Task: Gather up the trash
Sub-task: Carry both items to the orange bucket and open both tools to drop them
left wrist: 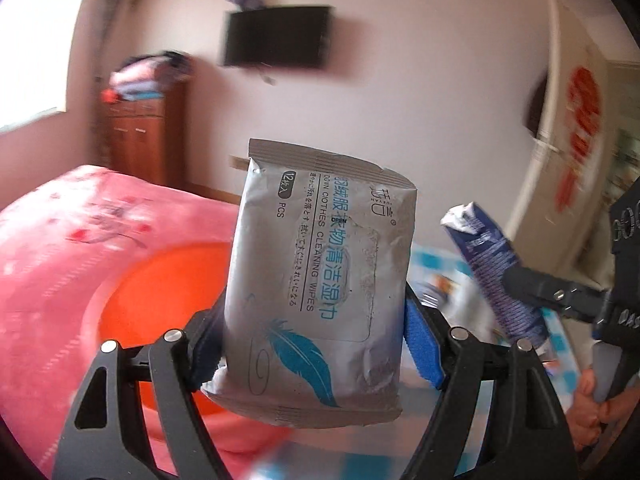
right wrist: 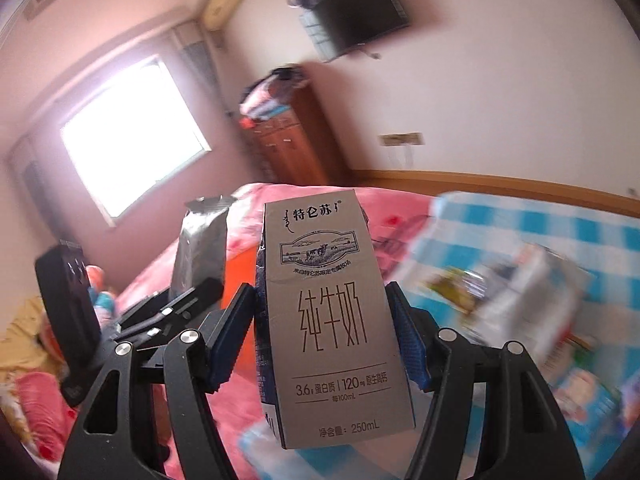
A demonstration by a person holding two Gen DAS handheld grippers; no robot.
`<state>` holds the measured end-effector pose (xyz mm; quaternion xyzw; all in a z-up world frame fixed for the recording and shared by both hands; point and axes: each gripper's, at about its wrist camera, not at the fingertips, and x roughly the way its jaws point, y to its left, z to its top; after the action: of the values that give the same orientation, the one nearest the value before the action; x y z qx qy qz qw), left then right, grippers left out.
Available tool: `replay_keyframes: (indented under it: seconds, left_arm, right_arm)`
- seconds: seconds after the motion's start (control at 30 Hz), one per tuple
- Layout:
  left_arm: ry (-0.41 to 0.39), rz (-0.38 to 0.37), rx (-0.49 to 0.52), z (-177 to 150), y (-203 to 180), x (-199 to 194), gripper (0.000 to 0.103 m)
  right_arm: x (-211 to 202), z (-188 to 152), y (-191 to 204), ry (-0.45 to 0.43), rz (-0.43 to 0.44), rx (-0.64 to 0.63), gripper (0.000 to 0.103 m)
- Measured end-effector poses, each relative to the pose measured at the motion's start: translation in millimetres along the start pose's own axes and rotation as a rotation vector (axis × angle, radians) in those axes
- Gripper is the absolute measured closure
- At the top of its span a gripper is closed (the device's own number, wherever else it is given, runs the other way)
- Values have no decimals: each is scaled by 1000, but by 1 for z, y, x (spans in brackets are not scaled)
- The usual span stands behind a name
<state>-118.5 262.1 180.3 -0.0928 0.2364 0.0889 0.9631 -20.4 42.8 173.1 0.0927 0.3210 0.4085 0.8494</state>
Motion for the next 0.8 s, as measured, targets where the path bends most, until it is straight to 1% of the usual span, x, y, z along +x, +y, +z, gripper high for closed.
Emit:
replay_keyframes:
  seconds: [0.03, 0.13, 0.27, 0.43, 0.47, 0.57, 0.6, 0.63, 0.67, 0.7, 0.8]
  left_arm:
    - [-8, 40, -11, 3, 12, -1, 26]
    - [-9, 136, -43, 6, 39, 4, 26]
    - [26, 200, -91, -1, 70, 18, 26]
    - [70, 227, -130, -14, 88, 33, 25]
    - [69, 231, -130, -14, 93, 32, 25]
    - [78, 235, -130, -18, 94, 37, 22]
    - [75, 236, -128, -20, 95, 38, 18]
    - [70, 241, -124, -21, 95, 38, 16]
    - [65, 245, -118, -21, 95, 38, 13]
    - [61, 248, -113, -21, 95, 38, 11]
    - [44, 262, -96, -23, 90, 32, 8]
  right_arm:
    - [16, 8, 11, 8, 31, -3, 36]
    - [49, 21, 32, 32, 88, 1, 36]
    - [91, 26, 54, 76, 135, 10, 36]
    - [135, 26, 67, 121, 159, 33, 35]
    - [138, 25, 69, 125, 160, 37, 35]
    - [151, 23, 72, 138, 153, 39, 34]
    - [153, 23, 70, 139, 148, 42, 31]
    - [154, 21, 68, 140, 137, 51, 23]
    - [151, 20, 67, 138, 133, 58, 19]
    - [147, 19, 67, 130, 135, 66, 18]
    - [138, 15, 58, 104, 120, 81, 16]
